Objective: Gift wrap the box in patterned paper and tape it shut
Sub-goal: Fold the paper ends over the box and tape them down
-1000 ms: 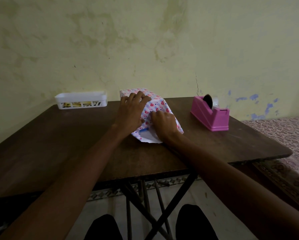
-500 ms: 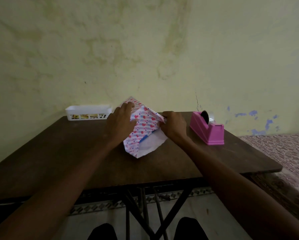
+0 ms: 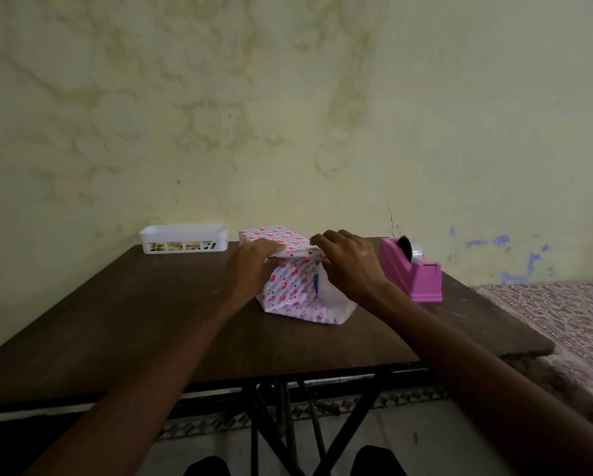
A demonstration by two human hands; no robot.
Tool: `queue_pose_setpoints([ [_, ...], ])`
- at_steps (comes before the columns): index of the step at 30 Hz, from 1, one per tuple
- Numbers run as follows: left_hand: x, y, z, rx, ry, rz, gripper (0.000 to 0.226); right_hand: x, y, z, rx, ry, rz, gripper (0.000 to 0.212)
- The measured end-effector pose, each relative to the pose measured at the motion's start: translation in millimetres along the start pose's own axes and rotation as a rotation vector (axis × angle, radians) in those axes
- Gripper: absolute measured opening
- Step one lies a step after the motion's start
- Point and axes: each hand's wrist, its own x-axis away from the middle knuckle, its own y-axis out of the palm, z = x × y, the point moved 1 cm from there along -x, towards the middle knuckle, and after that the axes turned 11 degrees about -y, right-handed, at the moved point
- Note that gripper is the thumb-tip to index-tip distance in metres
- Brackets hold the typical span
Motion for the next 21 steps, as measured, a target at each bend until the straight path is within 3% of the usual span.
queue_pose_setpoints([
  [8,3.1,4.0,1.9,-0.012,-0.034,0.013,0.036,24.2,-13.6,5.8,-0.130,-0.055,0.000,0.054],
  [21,9.9,3.5,4.5,0.029,-0.009,0.044,0.037,39.0,-18.7,15.8,-0.133,-0.079,0.165,0.023],
])
